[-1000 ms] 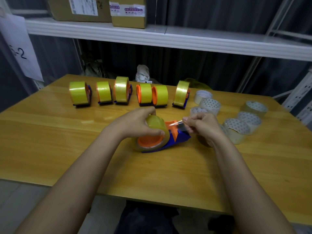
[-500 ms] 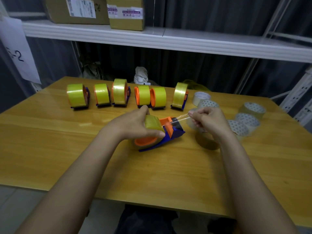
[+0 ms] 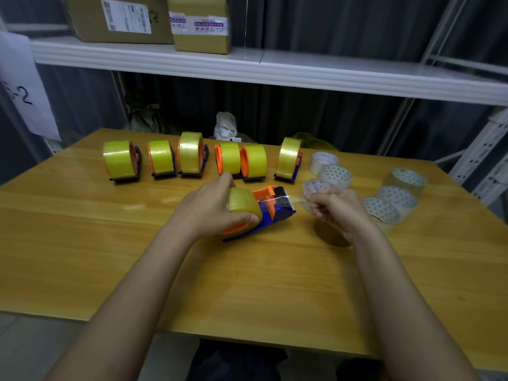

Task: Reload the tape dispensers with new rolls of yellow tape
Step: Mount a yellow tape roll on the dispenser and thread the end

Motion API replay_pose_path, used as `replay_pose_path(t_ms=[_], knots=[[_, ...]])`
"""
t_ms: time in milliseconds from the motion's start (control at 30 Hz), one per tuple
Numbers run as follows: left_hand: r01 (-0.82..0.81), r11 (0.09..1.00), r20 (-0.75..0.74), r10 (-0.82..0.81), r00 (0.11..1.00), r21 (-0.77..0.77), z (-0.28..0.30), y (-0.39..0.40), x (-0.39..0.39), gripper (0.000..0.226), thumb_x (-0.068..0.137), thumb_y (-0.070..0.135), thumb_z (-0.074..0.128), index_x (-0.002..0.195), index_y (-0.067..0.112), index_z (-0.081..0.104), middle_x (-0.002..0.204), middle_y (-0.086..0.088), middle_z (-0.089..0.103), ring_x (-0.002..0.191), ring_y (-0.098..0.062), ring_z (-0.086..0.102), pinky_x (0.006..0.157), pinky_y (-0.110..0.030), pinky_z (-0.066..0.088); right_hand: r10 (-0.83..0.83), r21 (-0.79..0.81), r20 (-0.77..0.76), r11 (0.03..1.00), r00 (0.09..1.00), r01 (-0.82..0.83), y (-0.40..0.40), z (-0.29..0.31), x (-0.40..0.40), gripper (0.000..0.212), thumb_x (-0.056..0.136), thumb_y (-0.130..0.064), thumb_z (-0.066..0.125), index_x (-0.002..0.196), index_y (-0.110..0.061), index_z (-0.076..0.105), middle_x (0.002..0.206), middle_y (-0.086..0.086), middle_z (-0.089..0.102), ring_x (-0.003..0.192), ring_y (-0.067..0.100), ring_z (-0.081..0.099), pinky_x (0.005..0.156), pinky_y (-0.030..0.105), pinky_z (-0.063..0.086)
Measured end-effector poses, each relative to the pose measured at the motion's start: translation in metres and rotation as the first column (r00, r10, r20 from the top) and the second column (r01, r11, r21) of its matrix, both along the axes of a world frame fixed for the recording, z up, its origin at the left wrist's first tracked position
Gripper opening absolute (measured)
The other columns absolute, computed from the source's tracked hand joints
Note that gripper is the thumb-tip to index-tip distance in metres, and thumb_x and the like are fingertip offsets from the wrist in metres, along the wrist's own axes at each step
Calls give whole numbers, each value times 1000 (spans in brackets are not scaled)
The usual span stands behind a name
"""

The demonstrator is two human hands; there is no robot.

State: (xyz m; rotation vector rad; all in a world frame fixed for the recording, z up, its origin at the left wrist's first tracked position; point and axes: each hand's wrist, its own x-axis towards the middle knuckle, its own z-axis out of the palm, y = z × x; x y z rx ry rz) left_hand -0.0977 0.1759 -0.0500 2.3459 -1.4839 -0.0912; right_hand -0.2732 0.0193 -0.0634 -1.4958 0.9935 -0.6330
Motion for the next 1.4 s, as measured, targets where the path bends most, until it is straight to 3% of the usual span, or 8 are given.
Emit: replay_pose_path(t_ms=[267, 467, 700, 833, 1000, 1267, 1400], knots=[[86, 993, 18, -85, 996, -81, -7, 9, 1, 64, 68, 62, 71, 108, 25, 39, 97, 13, 43, 86, -10, 43, 60, -26, 32, 9, -21, 27, 1000, 1000, -8, -6, 3, 5, 16, 83, -16, 73, 72, -6, 65, 61, 5, 57, 51, 10, 50, 49, 21, 38], [121, 988, -7, -122, 992, -95, -6, 13, 2, 60, 67, 60, 73, 101, 29, 35, 99, 14, 44, 87, -7, 44, 56, -19, 33, 8, 23, 99, 1000, 995, -10, -8, 5, 9, 13, 82, -12, 74, 81, -2, 65, 61, 4, 57, 46, 7, 50, 38, 14, 37], [98, 987, -106, -111, 988, -124, -6, 18, 7, 60, 67, 58, 74, 103, 28, 37, 94, 15, 44, 83, -8, 46, 55, -23, 36, 44, -418, 107, 909, 993, 5, -5, -1, 14, 7, 88, -16, 69, 82, -12, 67, 68, 2, 64, 59, 5, 59, 57, 17, 51], [104, 985, -129, -123, 984, -141, -6, 18, 5, 60, 66, 57, 75, 102, 30, 36, 90, 17, 42, 83, -10, 47, 56, -25, 38, 73, -442, 163, 897, 984, 7, -4, -6, 17, 4, 90, -13, 64, 89, -8, 65, 67, 3, 60, 57, 7, 57, 56, 20, 49], [43, 978, -229, -90, 969, -203, -10, 21, 11, 63, 63, 56, 77, 104, 27, 40, 93, 14, 47, 85, -10, 50, 67, -37, 50, 54, -473, 216, 879, 975, 56, 3, -16, 13, 2, 91, -11, 63, 89, -10, 63, 62, 1, 58, 51, 3, 52, 50, 16, 46], [25, 970, -257, -89, 962, -242, -10, 19, 12, 61, 64, 53, 78, 104, 27, 40, 94, 16, 46, 83, -5, 48, 64, -33, 47, -52, -346, 221, 929, 974, 128, 12, -21, 8, 11, 91, -19, 65, 80, -14, 66, 68, 4, 65, 60, 7, 63, 55, 19, 53], [54, 965, -269, -124, 955, -256, -12, 20, 10, 60, 64, 52, 79, 102, 27, 41, 96, 14, 48, 84, -7, 50, 62, -31, 47, 83, -12, 277, 996, 957, -83, 12, -8, 9, 17, 98, -18, 53, 87, -6, 58, 80, 7, 71, 72, 14, 72, 60, 22, 57]])
